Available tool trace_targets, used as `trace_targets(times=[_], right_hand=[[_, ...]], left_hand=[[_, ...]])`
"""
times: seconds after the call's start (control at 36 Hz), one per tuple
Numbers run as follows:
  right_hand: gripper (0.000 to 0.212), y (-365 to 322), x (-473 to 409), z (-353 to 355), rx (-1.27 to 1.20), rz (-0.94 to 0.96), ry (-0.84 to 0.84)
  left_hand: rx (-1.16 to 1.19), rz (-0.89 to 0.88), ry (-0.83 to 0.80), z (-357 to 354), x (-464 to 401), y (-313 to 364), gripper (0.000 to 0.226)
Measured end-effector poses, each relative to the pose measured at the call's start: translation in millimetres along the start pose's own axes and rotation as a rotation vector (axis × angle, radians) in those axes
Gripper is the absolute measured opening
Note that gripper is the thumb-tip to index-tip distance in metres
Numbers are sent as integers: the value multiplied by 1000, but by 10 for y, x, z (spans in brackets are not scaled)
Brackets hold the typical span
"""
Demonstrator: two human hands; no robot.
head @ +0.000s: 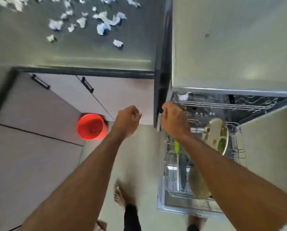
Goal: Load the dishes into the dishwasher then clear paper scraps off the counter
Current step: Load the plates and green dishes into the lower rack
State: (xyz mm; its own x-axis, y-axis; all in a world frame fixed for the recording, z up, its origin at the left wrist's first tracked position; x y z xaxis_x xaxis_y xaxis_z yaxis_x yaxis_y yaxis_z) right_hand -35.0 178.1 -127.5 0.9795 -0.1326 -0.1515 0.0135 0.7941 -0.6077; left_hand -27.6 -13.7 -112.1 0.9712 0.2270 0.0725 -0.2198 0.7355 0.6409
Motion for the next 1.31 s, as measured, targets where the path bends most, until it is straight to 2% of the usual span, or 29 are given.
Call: trace_targets(times=[0.17,0.28,0.42,0.5,0.67,0.92,1.14,1.31], right_hand=[[25,-1653,-115,-534,-69,179,-21],[14,-2700,-262,-790,-117,240,-5],[15,-3633,-404,-1027,-186,327,-2],[13,-4048,-511,-1168,-192,397,-19],[12,-4736,-785,-1400,-195,458,21],[13,-5586,-1438,-1955,-203,538,-32],[14,-6068,-2154,-2548,-198,665,-160],[15,-6405,-2588,-2945,-158,668,-223]], left_hand=[[-82,36,161,1588,-362,-692,16],[-126,43,265,2540,-587,-1116,13],[-105,51,404,3421,-768,-1365,18],[-70,88,458,3790,-854,-1506,12],[-18,97,536,4356,-1102,-1817,14],[-3,101,624,4975,-1874,-2098,14],[17,213,709,5151,-2594,-2417,23],[62,292,743,5185,-3001,-2684,14]])
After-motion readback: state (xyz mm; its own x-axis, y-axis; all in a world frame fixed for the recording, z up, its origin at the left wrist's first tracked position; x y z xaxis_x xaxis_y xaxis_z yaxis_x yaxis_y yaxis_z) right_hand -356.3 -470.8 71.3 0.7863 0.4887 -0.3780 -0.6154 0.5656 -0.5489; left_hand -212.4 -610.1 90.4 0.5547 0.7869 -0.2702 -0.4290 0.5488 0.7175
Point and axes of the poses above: each hand's wrist, its own x-axis away from the middle knuckle, its own z-axis out of the back of the hand, y = z × x, the point moved 1 cm from there along -x, towards the middle knuckle, and after that the axes turned 14 degrees about y, right-handed, at the moved point
